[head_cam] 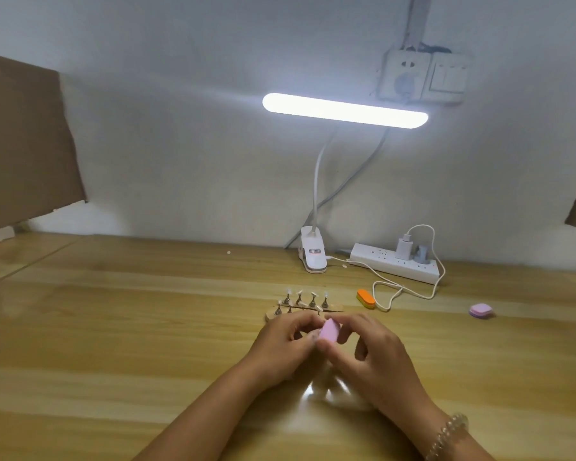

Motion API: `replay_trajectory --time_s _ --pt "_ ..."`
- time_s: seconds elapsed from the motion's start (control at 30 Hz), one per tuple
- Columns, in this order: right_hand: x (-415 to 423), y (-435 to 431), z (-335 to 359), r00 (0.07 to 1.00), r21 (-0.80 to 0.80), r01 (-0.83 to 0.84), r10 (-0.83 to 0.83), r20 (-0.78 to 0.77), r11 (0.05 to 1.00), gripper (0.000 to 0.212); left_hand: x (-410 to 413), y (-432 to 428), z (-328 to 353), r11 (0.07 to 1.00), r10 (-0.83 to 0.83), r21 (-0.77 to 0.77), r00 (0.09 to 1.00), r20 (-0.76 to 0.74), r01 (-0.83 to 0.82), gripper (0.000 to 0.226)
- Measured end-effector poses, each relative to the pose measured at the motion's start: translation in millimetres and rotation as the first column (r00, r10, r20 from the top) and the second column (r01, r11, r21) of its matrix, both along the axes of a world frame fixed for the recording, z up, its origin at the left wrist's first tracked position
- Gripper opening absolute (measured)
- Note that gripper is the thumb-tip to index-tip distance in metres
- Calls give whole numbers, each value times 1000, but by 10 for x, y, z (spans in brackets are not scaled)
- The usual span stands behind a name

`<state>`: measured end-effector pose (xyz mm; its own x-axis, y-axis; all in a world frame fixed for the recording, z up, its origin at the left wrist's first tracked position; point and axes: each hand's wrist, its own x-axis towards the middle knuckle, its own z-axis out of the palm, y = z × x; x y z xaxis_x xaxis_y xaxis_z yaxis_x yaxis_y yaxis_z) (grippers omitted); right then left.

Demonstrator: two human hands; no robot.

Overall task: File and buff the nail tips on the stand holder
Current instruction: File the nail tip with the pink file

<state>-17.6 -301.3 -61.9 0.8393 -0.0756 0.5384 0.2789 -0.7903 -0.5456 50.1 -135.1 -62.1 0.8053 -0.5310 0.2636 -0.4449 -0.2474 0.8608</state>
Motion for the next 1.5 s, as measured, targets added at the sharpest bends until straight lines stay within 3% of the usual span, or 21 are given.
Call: replay_trajectory --time_s 0.13,0.23,0.33,0.47,0.6,0.7,0.8,0.87,0.97,1.13,1.3,1.43,1.5 --pt "17 -21 24 998 23 69 -68 -17 997 50 3 -5 3 1000 -10 1 1000 17 10 24" --pt "-18 28 27 1000 1 4 -4 12 1000 49 4 -2 -4 999 -25 -29 1000 -2 25 27" --pt "3 -5 39 996 35 91 -92 5 995 52 4 -10 -10 1000 -11 -24 1000 -2 11 25" --pt "-26 67 14 999 -74 40 -37 36 996 43 4 -7 -12 998 24 -50 999 -36 -26 31" --pt "3 -18 33 991 37 132 -133 26 991 54 1 -14 -13 999 42 -20 999 -8 -42 18" --pt "-24 20 21 999 -50 40 -39 23 998 43 -10 -10 -10 999 13 -39 1000 -14 -14 16" --pt "15 12 28 998 34 57 -57 -4 998 33 -5 -13 -5 1000 13 -14 1000 16 -13 21" --pt "15 -22 29 995 33 100 -100 0 994 33 3 -14 -26 1000 15 4 999 43 -15 21" --pt "-19 24 7 1000 -37 2 -2 -2 999 39 9 -4 -20 1000 -7 -22 1000 22 7 27" --pt "50 -103 29 992 202 123 -128 13 972 14 14 -18 -12 1000 -2 -30 1000 2 2 13" --pt "-43 65 20 999 31 -46 46 30 998 31 8 2 -15 998 -21 -61 1000 -11 20 25" --pt "-2 -10 28 997 20 75 -75 24 997 44 16 3 -25 999 -16 -45 1000 -4 16 16" --pt "-32 8 10 996 -59 78 -75 51 995 39 14 7 -23 999 -17 -48 1000 -3 17 19"
